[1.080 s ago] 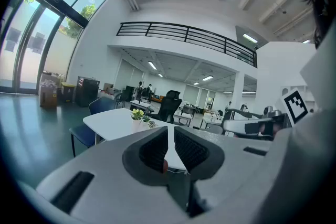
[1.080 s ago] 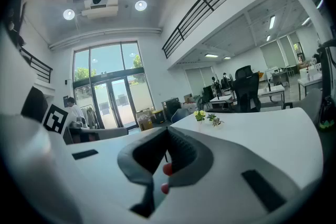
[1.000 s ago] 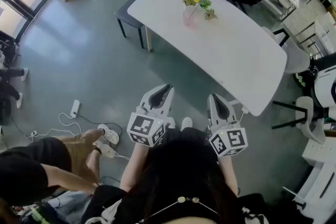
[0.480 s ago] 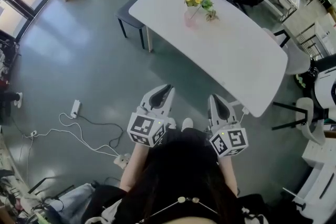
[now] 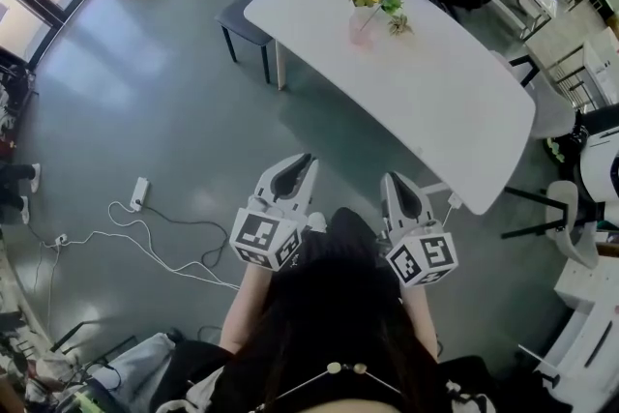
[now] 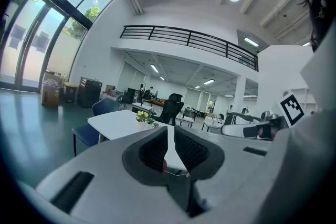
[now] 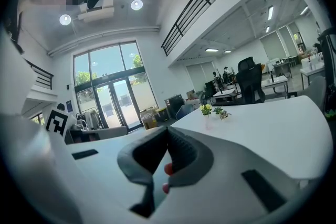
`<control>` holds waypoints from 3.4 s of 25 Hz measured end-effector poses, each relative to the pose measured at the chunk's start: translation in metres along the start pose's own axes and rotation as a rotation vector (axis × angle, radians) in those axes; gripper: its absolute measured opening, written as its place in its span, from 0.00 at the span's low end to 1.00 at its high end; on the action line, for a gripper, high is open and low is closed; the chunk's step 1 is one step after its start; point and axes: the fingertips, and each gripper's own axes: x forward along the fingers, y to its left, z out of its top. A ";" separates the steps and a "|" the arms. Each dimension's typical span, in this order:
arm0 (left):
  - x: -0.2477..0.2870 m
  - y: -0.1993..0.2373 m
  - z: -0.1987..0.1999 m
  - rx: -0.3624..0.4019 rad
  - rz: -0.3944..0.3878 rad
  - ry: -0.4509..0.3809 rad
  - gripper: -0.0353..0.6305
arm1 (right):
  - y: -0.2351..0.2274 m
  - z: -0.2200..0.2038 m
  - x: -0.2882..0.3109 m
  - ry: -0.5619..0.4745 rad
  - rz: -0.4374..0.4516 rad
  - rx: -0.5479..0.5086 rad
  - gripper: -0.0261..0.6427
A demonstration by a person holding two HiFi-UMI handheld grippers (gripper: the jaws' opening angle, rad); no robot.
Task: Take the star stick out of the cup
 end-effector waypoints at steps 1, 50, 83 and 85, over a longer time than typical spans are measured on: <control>-0.001 0.001 0.000 -0.002 -0.002 0.000 0.12 | 0.001 -0.002 0.001 0.004 0.000 -0.001 0.04; 0.277 0.139 0.058 -0.054 0.026 0.140 0.18 | -0.263 0.033 0.395 0.357 0.056 0.157 0.18; 0.340 0.211 0.092 -0.050 -0.051 0.131 0.18 | -0.285 0.032 0.452 0.358 -0.106 0.224 0.07; 0.341 0.207 0.094 -0.044 -0.058 0.127 0.18 | -0.279 0.046 0.442 0.322 -0.113 0.190 0.07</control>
